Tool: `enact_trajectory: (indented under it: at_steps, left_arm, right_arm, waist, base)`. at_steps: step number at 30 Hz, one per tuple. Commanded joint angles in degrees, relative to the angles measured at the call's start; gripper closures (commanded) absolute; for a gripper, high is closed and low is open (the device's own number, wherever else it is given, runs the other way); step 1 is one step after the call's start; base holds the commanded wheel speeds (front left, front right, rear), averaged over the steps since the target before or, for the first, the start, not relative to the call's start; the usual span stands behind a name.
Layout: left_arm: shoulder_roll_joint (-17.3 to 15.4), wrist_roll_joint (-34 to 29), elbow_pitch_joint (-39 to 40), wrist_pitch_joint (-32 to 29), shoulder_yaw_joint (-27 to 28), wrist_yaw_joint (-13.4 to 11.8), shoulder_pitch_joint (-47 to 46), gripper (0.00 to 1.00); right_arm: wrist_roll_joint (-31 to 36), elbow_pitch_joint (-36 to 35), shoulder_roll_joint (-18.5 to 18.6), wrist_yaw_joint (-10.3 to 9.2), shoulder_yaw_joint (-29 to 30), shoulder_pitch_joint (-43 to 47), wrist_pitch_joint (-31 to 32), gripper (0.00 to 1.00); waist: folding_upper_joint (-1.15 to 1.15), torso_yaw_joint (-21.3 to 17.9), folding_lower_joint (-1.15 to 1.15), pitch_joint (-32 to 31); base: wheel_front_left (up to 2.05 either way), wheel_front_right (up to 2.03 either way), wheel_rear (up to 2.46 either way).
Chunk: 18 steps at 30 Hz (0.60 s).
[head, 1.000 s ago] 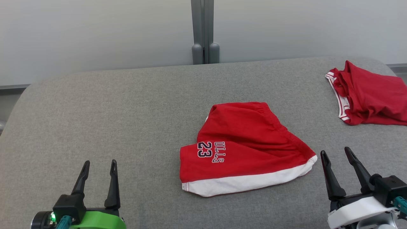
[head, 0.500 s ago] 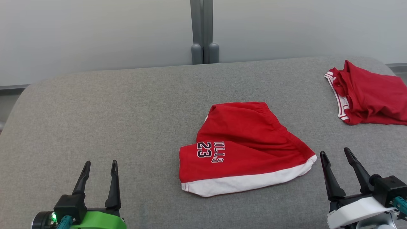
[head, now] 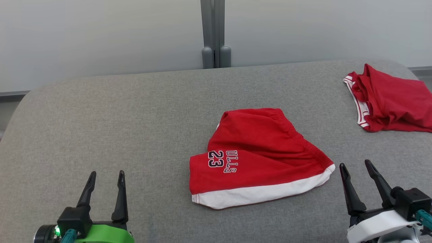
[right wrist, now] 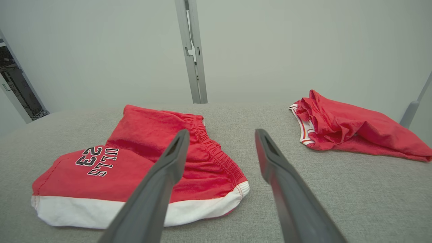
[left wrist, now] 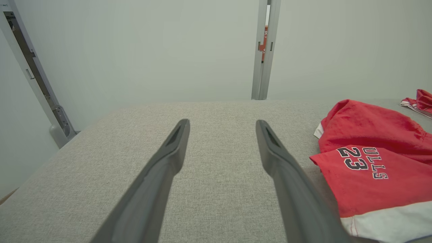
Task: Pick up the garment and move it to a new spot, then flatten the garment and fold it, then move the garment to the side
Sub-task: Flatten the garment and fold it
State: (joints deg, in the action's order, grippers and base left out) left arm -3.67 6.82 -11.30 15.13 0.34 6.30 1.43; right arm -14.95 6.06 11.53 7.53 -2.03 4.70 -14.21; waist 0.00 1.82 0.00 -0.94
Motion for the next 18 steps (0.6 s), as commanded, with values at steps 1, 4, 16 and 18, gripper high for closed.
enact_trajectory:
  at_steps: [1, 4, 16, 18]
  left_arm:
    - [0.02, -0.36, -0.14, -0.03, 0.19, 0.16, 0.33, 0.0]
    - [0.14, -0.49, -0.45, -0.03, -0.65, 0.23, 0.5, 0.0]
    - [0.53, 0.38, -5.84, -0.03, -7.92, 0.95, -1.56, 0.0]
    - [0.54, 0.71, -7.25, -0.03, -9.26, 1.04, -2.21, 0.0]
  right_arm:
    - [-0.23, 0.3, 0.11, -0.1, 0.18, 0.37, -0.26, 0.0]
    - [-0.37, 0.89, 0.27, -0.1, 0.39, 0.18, -0.39, 0.0]
    - [0.19, 5.56, 2.56, -0.1, -0.59, -3.08, -0.5, 0.0]
    - [0.24, 6.93, 3.07, -0.1, -1.02, -4.21, -0.53, 0.0]
  waist:
    - [0.0, -0.01, 0.0, -0.03]
    - [0.0, -0.07, 0.0, -0.12]
    - [0.0, -0.37, 0.0, 0.86]
    - [0.0, -0.46, 0.0, 1.34]
  base:
    - [0.0, 0.0, 0.0]
    - [0.0, 0.0, 0.0]
    - [0.0, 0.0, 0.0]
    - [0.0, 0.0, 0.0]
